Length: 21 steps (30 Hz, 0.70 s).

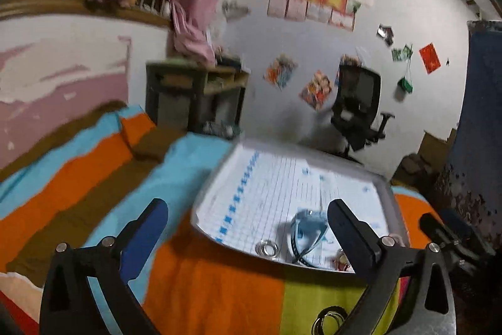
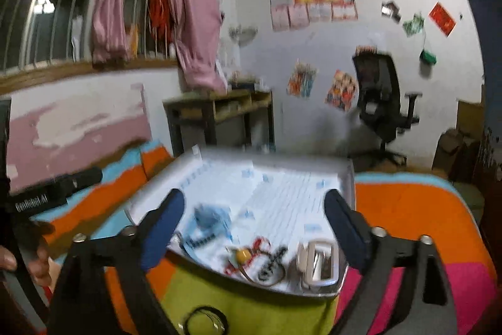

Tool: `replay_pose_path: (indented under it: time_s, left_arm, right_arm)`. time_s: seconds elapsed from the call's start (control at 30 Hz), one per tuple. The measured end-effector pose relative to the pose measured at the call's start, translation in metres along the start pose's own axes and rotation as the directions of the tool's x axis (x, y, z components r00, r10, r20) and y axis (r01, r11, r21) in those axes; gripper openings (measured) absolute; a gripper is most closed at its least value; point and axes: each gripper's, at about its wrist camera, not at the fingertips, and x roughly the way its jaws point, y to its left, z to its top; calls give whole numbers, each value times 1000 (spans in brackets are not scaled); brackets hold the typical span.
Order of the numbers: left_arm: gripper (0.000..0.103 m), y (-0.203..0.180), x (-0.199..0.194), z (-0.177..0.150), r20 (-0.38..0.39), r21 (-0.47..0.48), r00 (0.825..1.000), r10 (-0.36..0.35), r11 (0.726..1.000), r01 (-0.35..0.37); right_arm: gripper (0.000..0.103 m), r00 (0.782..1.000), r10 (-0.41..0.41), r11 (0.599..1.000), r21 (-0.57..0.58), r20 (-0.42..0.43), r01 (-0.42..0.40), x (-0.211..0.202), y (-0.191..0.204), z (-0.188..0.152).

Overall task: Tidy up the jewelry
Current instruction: 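Withdraw both open tools from the tray above the remaining jewelry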

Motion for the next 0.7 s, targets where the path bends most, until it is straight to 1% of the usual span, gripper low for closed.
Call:
replay_pose_path:
  time_s: [0.07, 0.1, 0.13, 0.23, 0.3, 0.4, 0.5, 0.57, 0.7]
  left_arm:
    - [102, 1, -19, 3, 41, 0, 999, 4, 1000, -4]
    - [102, 1, -32, 5, 68, 1, 998, 9, 1000, -9]
    - [102, 1, -41, 6, 87, 4, 996, 12, 1000, -13]
    - [103, 2, -75, 6, 150, 16, 989, 11, 1000, -14]
    - [103, 1, -94, 5, 181, 26, 983, 12, 1000, -17]
    - [103, 0, -120, 1, 209, 33, 978, 9, 999, -16]
    - [103, 2, -145, -5, 233, 32, 972, 15, 999, -23]
    - [103, 1, -159, -9, 241, 31, 970, 12, 999, -21]
    - [103, 0, -189, -23, 258, 32, 966, 18, 999, -27]
  right_arm:
    - [97, 998, 2, 1000, 0, 60, -2, -19, 5, 8]
    - [101, 996, 3, 1000, -6, 85, -2, -29, 8, 10]
    - [102, 993, -1, 1000, -20, 114, 3, -41, 12, 12]
    - [102, 988, -3, 999, -31, 154, 8, -66, 18, 17]
    - [102, 986, 5, 999, -32, 168, 1, -84, 19, 19]
    - [102, 980, 5, 1000, -31, 199, 1, -108, 21, 20]
    - [102, 978, 35, 999, -2, 206, -35, -131, 21, 18]
    - [102, 977, 41, 999, 10, 208, -44, -143, 22, 16]
    - [102, 977, 31, 1000, -9, 213, -30, -174, 28, 2]
